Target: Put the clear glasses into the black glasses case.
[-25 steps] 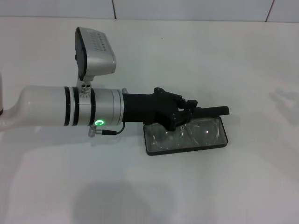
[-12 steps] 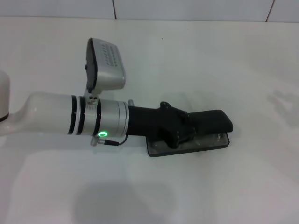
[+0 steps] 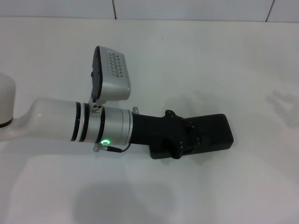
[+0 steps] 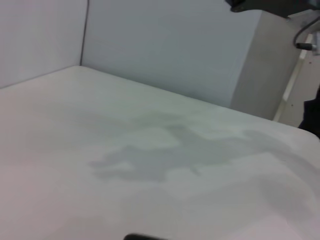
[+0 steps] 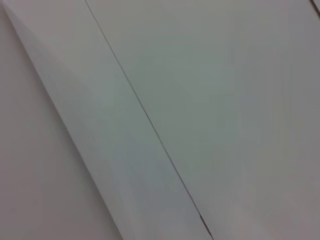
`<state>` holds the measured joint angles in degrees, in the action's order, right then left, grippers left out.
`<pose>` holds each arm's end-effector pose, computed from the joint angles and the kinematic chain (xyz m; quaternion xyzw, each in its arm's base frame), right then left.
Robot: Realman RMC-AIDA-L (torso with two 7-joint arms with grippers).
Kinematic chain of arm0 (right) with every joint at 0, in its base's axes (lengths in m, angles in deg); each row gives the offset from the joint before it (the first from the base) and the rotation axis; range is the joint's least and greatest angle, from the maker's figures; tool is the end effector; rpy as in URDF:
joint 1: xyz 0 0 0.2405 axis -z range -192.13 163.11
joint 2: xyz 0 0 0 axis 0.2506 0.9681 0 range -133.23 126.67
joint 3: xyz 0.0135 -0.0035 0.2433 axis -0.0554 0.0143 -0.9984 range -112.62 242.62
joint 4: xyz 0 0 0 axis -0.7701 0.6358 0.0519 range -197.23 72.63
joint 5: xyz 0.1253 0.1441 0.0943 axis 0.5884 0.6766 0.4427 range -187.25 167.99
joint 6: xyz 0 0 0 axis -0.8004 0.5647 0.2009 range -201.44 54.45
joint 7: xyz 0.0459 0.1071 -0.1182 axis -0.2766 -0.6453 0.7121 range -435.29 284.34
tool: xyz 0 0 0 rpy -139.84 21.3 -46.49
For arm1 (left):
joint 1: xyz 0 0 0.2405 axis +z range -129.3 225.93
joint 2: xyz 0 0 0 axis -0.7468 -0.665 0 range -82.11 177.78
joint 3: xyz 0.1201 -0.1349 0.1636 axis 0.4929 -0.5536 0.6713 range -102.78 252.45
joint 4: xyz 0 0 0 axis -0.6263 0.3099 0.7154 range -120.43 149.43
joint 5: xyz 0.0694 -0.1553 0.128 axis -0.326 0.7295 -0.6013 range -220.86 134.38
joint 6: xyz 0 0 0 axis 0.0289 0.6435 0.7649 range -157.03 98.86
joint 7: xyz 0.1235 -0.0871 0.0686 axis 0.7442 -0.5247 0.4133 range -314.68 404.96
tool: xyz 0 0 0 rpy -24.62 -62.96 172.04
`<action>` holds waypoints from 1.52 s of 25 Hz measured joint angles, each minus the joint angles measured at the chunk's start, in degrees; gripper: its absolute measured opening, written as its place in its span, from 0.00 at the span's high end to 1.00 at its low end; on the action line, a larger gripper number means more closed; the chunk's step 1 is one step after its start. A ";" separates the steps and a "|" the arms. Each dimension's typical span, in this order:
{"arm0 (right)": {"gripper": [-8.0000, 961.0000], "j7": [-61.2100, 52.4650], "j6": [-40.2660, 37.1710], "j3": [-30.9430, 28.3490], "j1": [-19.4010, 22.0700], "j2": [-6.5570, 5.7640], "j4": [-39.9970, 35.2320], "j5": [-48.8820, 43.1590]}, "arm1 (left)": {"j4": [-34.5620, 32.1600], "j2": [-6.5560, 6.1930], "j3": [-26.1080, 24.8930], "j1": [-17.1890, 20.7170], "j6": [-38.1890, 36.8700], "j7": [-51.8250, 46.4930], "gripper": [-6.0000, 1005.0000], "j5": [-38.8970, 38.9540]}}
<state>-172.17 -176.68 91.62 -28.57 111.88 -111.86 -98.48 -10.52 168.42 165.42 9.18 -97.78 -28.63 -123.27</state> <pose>0.2818 0.2820 0.1337 -0.8003 0.2957 0.4545 0.2561 -0.1725 0.3186 -0.1361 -0.9716 -0.1363 -0.1930 0.0096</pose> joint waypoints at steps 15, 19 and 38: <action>0.73 9.98 -12.27 2.45 -1.27 0.02 -0.20 -7.02 | -27.44 -2.00 -4.50 13.58 -18.93 -6.03 0.76 3.20; 0.66 16.22 -16.08 8.74 -1.47 0.39 0.79 -6.98 | -29.35 -1.92 -14.93 16.69 -32.15 -4.83 0.74 4.25; 0.31 25.60 -13.81 26.16 -9.88 0.92 8.09 -0.07 | -27.56 -5.27 -21.52 20.93 -39.20 -4.03 0.41 2.99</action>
<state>-146.57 -190.49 117.79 -38.45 112.80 -103.78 -98.55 -38.07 163.14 143.91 30.11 -136.98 -32.66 -120.28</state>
